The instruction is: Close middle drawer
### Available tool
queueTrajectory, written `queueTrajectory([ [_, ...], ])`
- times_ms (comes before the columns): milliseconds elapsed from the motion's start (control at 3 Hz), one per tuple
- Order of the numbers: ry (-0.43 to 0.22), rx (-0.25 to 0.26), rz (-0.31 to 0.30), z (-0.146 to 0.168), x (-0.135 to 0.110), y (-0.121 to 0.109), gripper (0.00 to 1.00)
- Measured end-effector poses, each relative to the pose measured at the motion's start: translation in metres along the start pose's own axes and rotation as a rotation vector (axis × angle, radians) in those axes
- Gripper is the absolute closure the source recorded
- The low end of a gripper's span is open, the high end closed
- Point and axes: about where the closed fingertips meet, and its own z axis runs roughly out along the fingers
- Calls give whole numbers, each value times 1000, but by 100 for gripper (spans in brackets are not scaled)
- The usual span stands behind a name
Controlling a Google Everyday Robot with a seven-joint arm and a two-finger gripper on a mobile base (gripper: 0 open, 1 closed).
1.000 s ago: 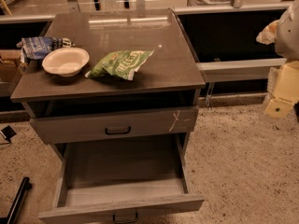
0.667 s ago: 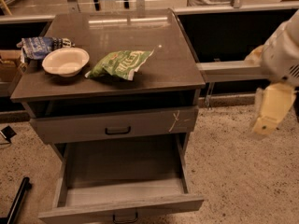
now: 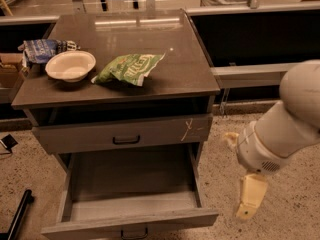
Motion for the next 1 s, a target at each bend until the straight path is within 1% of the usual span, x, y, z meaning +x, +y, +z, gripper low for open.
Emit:
queueTrajectory([
  [333, 10, -18, -9, 10, 4, 8, 0],
  [667, 20, -8, -19, 6, 2, 10, 0],
  [1000, 30, 18, 3, 27, 9, 5, 0],
])
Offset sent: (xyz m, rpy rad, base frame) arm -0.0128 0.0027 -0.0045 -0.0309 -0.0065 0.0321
